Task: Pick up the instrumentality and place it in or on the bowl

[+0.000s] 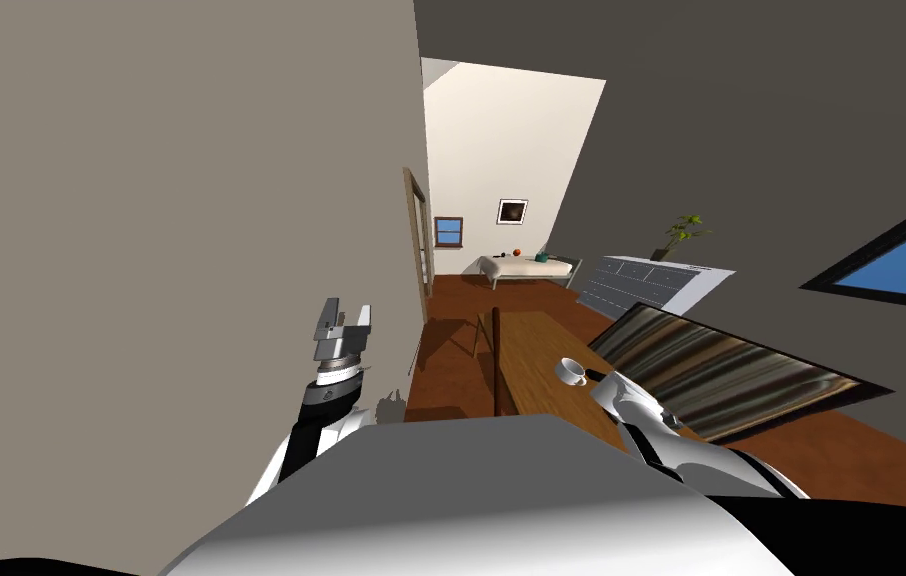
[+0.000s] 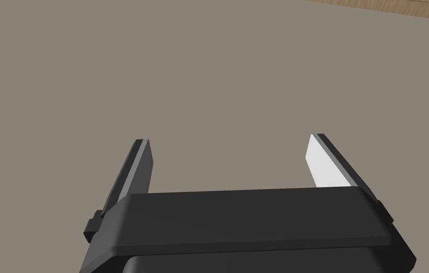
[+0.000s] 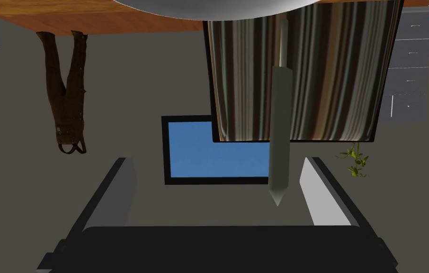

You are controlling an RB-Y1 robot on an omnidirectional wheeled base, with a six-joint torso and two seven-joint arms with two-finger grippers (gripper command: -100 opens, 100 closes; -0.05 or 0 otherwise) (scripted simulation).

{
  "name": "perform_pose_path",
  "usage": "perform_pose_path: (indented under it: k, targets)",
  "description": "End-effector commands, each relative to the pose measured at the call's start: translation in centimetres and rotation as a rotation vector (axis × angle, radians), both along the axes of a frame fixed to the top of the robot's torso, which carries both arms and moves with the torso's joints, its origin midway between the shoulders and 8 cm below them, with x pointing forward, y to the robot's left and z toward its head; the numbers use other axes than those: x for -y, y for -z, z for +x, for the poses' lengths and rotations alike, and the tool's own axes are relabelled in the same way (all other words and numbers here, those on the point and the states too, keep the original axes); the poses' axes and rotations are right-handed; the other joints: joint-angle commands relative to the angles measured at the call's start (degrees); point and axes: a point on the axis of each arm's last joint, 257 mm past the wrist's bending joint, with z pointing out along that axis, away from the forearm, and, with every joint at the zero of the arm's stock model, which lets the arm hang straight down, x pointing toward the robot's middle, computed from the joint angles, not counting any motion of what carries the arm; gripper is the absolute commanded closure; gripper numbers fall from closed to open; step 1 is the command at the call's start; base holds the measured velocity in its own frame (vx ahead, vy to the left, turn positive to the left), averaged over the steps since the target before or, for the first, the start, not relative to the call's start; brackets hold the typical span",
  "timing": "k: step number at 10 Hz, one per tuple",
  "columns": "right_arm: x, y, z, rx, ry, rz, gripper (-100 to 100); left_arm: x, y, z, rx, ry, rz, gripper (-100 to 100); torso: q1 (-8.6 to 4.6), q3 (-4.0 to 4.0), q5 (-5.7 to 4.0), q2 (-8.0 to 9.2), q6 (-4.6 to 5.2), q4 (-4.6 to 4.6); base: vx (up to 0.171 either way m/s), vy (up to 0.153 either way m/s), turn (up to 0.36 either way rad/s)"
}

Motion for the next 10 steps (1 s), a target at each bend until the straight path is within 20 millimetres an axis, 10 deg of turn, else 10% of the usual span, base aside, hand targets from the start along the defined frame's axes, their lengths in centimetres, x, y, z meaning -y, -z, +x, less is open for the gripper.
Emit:
perform_pose_path:
  k: [1,10]
  targets:
    - [-0.1,-0.3,0.6,-0.002,-0.012,-0.001,-100,0.0,0.0,0.0,0.0,0.0,0.0,0,0.0,0.0,0.0,0.0,0.0,0.0,-0.014,0.026,-0.026]
    - [-1.0,-5.7,9.1,0.004,-0.104,-0.018,-100,0.0,0.0,0.0,0.0,0.0,0.0,0,0.01,0.03,0.0,0.05,0.02,0.0,-0.017,0.022,-0.1]
